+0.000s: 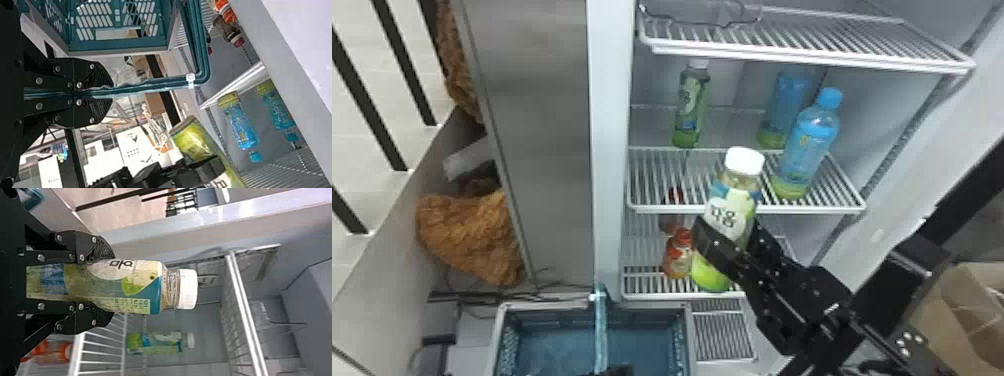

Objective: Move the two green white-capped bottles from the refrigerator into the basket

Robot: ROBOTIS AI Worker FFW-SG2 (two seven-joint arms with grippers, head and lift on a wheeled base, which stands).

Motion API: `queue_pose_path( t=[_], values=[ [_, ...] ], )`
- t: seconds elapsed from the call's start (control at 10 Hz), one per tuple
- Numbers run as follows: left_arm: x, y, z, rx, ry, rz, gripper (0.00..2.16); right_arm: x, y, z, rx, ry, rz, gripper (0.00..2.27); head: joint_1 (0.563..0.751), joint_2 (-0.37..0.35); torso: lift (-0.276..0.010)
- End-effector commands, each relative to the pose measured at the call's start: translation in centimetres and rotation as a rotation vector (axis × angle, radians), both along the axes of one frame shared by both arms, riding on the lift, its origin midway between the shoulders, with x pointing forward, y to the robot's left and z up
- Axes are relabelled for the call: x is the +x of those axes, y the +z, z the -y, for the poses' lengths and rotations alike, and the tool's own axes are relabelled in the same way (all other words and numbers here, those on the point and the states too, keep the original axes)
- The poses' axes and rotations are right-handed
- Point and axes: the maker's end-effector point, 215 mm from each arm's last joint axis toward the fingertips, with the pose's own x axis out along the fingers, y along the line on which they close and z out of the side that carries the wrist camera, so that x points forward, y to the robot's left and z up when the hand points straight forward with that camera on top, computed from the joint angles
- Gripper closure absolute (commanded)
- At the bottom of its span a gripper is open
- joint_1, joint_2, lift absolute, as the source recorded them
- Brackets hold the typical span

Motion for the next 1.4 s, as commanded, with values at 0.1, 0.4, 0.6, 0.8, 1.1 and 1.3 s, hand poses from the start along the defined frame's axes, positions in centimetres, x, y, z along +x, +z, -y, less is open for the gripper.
queue_pose_path(
  t=[0.1, 0.4, 0.6, 0.8, 1.1, 1.3],
  values=[
    [0.1, 0.0, 0.0, 0.004, -0.002, 0.004, 1.2, -2.7, -2.0, -0.3, -0.027, 0.033, -0.125, 0.91, 0.695, -0.164, -0.004],
    [0.1, 0.0, 0.0, 0.008, -0.01, 0.005, 1.2, -5.4, -4.4, -0.2, -0.069, 0.047, -0.277, 0.91, 0.695, -0.167, -0.004],
    [0.0, 0.0, 0.1, 0.01, -0.014, 0.005, 1.2, -7.5, -6.3, -0.5, -0.09, 0.066, -0.386, 0.91, 0.695, -0.174, -0.004],
    [0.2, 0.0, 0.0, 0.013, -0.013, 0.008, 1.2, -8.9, -8.6, -0.4, -0.112, 0.084, -0.486, 0.91, 0.695, -0.178, -0.004],
    [0.1, -0.1, 0.1, 0.015, -0.016, 0.005, 1.2, -9.7, -11.8, -2.0, -0.069, 0.14, -0.581, 0.91, 0.695, -0.182, -0.004],
    [0.1, 0.0, 0.2, 0.013, -0.015, 0.005, 1.2, -9.8, -13.7, -4.1, -0.017, 0.205, -0.631, 0.91, 0.695, -0.152, -0.004]
  ],
)
